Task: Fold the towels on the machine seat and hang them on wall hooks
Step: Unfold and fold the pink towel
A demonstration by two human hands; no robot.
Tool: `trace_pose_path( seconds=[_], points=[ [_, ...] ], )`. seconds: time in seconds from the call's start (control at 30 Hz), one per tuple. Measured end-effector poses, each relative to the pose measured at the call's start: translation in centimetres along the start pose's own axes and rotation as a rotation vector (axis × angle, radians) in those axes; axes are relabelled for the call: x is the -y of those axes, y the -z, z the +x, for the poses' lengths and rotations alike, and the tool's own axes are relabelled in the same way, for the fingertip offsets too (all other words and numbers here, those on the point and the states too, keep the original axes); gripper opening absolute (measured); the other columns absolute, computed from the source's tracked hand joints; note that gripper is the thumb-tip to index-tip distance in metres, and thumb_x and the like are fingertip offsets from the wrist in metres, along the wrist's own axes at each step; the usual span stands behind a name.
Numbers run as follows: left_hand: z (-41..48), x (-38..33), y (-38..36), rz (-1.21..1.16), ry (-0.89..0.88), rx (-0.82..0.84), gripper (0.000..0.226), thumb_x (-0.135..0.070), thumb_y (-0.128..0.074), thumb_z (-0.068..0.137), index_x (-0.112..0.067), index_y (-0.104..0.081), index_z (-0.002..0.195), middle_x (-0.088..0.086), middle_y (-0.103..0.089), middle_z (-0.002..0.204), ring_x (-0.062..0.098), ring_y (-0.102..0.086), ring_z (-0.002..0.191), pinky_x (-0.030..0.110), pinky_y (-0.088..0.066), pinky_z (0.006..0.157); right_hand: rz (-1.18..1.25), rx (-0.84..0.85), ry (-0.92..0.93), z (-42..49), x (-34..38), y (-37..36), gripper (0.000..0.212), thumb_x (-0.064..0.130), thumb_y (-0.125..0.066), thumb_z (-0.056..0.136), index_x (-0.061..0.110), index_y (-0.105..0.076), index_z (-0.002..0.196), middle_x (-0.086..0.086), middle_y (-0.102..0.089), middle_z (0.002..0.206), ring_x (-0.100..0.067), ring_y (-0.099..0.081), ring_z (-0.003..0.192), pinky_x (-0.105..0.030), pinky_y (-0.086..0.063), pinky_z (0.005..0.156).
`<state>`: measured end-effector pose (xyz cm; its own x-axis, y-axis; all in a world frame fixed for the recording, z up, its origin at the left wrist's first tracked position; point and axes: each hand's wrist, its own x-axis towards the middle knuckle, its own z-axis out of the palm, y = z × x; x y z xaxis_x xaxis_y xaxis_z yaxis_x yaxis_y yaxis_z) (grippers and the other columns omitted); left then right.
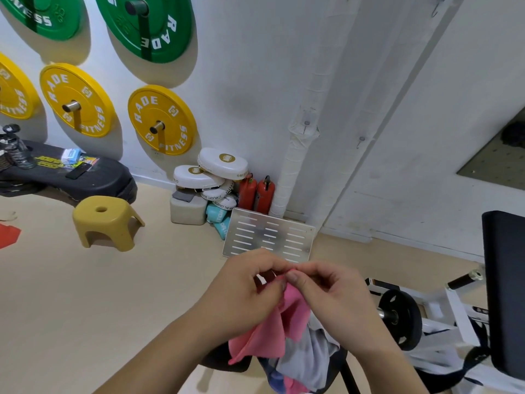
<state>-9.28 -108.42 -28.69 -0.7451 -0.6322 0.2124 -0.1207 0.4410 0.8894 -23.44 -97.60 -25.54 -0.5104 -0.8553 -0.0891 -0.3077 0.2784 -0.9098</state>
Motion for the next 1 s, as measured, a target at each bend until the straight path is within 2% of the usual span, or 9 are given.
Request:
trace_pose_path(
  seconds=[0.1,0.27,0.33,0.43,0.57,0.67,0.73,0.87,1.0],
  points=[
    [0.0,0.2,-0.9,-0.089,0.123,0.082,0.025,-0.021,-0.067,0.081,-0.032,-0.064,0.102,-0.005,-0.069,0.087,0.012,-0.065,0.077,0.023,-0.051,0.06,-0.058,-0.051,0.019,0.3,0.3,0.0,0.015,0.012,-0.075,0.091,0.023,-0.081,0.083,0.011,-0.077,0.075,0.002,-0.07,0.072,-0.011,-0.051,0.067],
    [0.9,1.2,-1.8,0.033,0.176,0.122,0.023,-0.009,-0.058,0.072,-0.027,-0.057,0.086,-0.003,-0.063,0.077,0.016,-0.058,0.071,0.037,-0.052,0.066,0.002,-0.246,0.15,0.0,0.8,2.4,0.013,0.016,-0.064,0.099,0.022,-0.069,0.088,0.005,-0.07,0.08,-0.013,-0.063,0.072,-0.016,-0.049,0.061],
    [1.6,1.3,-2.2,0.068,0.146,0.191,0.016,-0.012,-0.057,0.073,-0.026,-0.058,0.08,-0.006,-0.061,0.072,0.011,-0.055,0.066,0.036,-0.05,0.064,0.066,-0.344,0.191,-0.2,1.0,4.1,0.011,0.019,-0.059,0.1,0.02,-0.065,0.091,0.009,-0.068,0.074,-0.005,-0.059,0.063,-0.012,-0.045,0.056],
    [2.5,1.1,-3.5,0.048,0.086,0.183,0.025,-0.007,-0.061,0.079,-0.03,-0.059,0.087,-0.008,-0.067,0.079,0.009,-0.06,0.068,0.026,-0.05,0.061,0.144,-0.467,0.174,-0.5,0.5,6.4,0.012,0.023,-0.055,0.103,0.02,-0.062,0.093,0.016,-0.066,0.068,0.004,-0.058,0.06,-0.008,-0.043,0.055],
    [2.9,1.5,-5.6,-0.019,0.005,0.01,0.039,0.008,-0.063,0.083,-0.03,-0.053,0.079,0.0,-0.071,0.084,0.02,-0.069,0.073,0.031,-0.056,0.059,0.134,-0.572,0.103,-1.6,-1.9,9.7,0.014,0.03,-0.055,0.104,0.026,-0.061,0.091,0.005,-0.069,0.073,0.002,-0.059,0.061,-0.014,-0.046,0.059],
    [3.6,2.0,-8.1,0.129,-0.195,0.039,0.042,0.017,-0.063,0.074,-0.024,-0.068,0.077,-0.01,-0.07,0.09,0.011,-0.068,0.084,0.022,-0.054,0.065,0.165,-0.525,0.03,-3.0,-3.4,11.7,0.014,0.036,-0.054,0.103,0.028,-0.061,0.093,0.006,-0.063,0.067,-0.003,-0.056,0.061,-0.025,-0.043,0.063],
    [3.9,2.0,-10.7,0.166,-0.23,0.119,0.038,0.01,-0.067,0.076,-0.026,-0.076,0.087,-0.016,-0.068,0.091,0.003,-0.067,0.086,0.015,-0.051,0.068,0.176,-0.5,0.02,-3.8,-4.3,12.8,0.015,0.035,-0.054,0.103,0.029,-0.06,0.091,0.011,-0.057,0.062,-0.005,-0.051,0.06,-0.026,-0.041,0.063],
    [3.9,0.3,-15.8,0.12,-0.129,0.218,0.021,-0.025,-0.07,0.082,-0.034,-0.075,0.101,-0.015,-0.066,0.09,0.005,-0.063,0.089,0.013,-0.05,0.068,0.142,-0.484,0.029,-5.3,-5.7,14.9,0.015,0.036,-0.055,0.103,0.032,-0.061,0.09,0.003,-0.057,0.065,-0.012,-0.051,0.063,-0.031,-0.043,0.064],
    [3.4,-1.4,-20.4,0.043,-0.086,0.239,0.016,-0.024,-0.074,0.078,-0.037,-0.076,0.088,-0.011,-0.065,0.087,0.008,-0.064,0.086,0.015,-0.052,0.071,0.159,-0.479,0.039,-7.0,-6.8,17.3,0.016,0.035,-0.055,0.102,0.034,-0.061,0.088,0.012,-0.058,0.062,-0.004,-0.051,0.059,-0.014,-0.043,0.057]
  ],
)
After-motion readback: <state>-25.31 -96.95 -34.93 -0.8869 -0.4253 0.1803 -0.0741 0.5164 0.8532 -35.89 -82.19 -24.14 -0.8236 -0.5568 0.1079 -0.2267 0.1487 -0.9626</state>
